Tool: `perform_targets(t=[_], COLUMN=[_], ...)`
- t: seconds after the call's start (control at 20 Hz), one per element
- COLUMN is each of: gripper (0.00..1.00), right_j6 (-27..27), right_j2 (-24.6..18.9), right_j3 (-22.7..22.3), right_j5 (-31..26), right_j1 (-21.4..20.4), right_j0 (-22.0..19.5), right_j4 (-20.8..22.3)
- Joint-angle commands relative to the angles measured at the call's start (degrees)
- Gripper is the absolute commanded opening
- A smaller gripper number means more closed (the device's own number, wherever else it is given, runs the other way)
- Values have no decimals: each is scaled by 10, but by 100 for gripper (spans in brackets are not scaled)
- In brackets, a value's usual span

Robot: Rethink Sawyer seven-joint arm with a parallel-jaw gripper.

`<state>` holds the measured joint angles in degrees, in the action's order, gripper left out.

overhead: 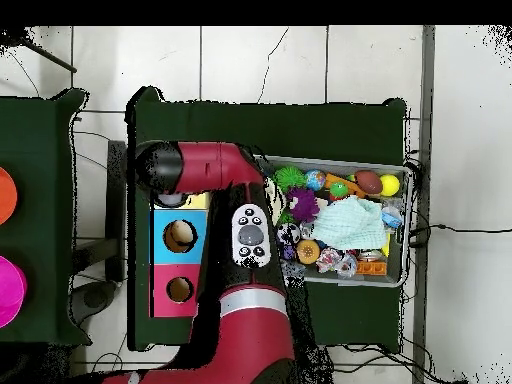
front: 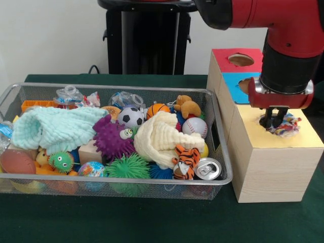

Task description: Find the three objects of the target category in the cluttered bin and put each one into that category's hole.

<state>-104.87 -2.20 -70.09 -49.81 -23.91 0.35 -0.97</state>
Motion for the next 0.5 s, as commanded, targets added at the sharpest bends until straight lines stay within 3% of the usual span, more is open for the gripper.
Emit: perform_targets(t=[0.05,0.2,0.4,0.5], gripper=[0,0,0,0], right_j6=[-117,-117,-114,-114], right_j2=[4,9,34,32], right_j3=[-60,-58,-36,-49], right_j5=[43,32,-78,-85], right_j1=[38,36,-7,-18], right_j0=[5,8,25,25], right_j4=[0,-2,-1,-11])
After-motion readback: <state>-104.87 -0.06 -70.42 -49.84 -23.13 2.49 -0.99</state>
